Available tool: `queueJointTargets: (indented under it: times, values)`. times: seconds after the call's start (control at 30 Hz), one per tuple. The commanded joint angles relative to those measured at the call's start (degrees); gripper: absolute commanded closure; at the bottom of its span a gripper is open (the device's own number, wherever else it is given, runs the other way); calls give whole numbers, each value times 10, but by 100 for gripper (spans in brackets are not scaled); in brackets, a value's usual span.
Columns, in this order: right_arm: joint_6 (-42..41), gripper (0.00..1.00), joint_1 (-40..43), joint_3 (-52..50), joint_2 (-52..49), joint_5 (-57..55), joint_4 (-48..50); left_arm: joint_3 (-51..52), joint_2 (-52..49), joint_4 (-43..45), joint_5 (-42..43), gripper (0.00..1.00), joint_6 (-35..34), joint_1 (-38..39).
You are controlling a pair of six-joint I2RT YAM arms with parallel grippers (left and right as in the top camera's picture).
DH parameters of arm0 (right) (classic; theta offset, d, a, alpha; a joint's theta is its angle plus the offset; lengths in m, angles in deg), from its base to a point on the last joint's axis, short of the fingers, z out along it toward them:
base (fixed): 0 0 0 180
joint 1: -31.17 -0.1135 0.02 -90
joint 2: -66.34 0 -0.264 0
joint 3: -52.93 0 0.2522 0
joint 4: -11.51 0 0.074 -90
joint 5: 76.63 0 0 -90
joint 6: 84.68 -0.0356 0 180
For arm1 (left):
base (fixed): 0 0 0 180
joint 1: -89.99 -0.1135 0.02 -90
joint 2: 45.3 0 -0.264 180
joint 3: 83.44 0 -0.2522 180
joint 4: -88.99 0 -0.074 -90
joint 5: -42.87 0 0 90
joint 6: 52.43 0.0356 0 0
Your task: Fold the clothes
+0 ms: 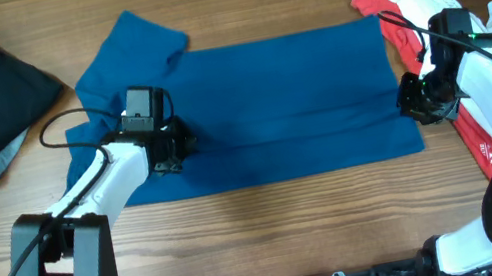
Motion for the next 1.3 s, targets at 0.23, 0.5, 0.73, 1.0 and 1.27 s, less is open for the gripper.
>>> queueJointTargets:
  times: [0.23,0.5,0.73,1.0,1.27]
  values:
    - [51,75,2,-2,5,36,22,3,23,33,1,96,-2,-3]
    - [58,75,2,-2,5,53,43,3,25,140,-6,95,-2,-3]
    - [195,77,-13,-2,5,253,78,3,21,155,-6,94,-2,-3]
    - [263,81,-121,-2,5,292,95,3,17,138,-46,94,-2,-3]
    - [267,82,-257,-2,-21,233,132,3,17,129,-46,93,-1,-3]
